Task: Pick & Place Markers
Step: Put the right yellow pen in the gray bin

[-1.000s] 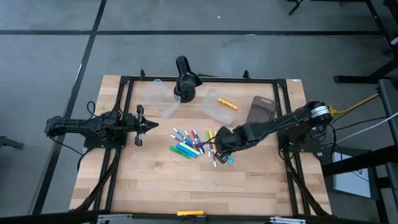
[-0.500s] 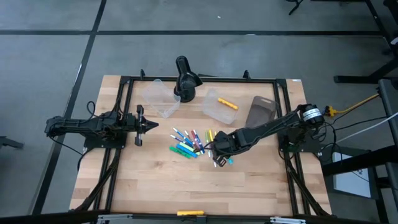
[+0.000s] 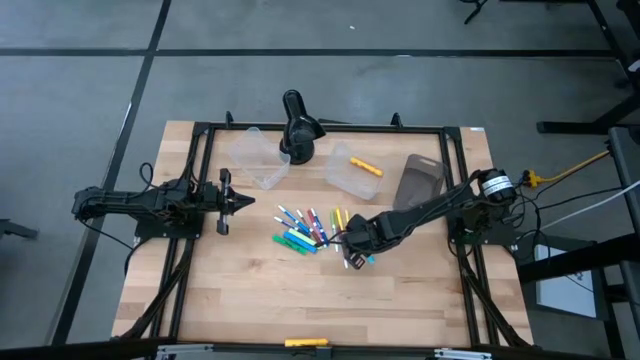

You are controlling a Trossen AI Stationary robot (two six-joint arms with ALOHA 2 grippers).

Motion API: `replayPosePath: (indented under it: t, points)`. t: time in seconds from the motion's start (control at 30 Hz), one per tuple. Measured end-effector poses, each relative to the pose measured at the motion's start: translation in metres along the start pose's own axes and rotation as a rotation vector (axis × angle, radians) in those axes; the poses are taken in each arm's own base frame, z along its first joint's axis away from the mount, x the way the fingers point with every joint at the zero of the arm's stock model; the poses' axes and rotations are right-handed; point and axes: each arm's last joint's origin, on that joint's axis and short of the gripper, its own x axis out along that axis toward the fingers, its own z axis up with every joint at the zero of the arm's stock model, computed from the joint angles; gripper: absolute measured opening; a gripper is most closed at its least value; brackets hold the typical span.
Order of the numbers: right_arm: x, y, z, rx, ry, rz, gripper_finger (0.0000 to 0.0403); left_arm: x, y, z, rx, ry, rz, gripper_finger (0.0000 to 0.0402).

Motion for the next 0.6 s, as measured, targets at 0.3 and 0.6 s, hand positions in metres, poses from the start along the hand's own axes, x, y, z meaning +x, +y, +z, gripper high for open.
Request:
replayPosePath:
  t: [0.3,0.6]
  points:
    - [0.0012,0.0,-0.0006,-0.044,-0.003,0.005,0.0069,0.0,0.0,0.0,0.0,0.0,0.0,0.0011]
    - [0.0012,0.0008,-0.0001,-0.035,-0.009,0.013,0.0123,0.0,0.0,0.0,0.0,0.0,0.0,0.001]
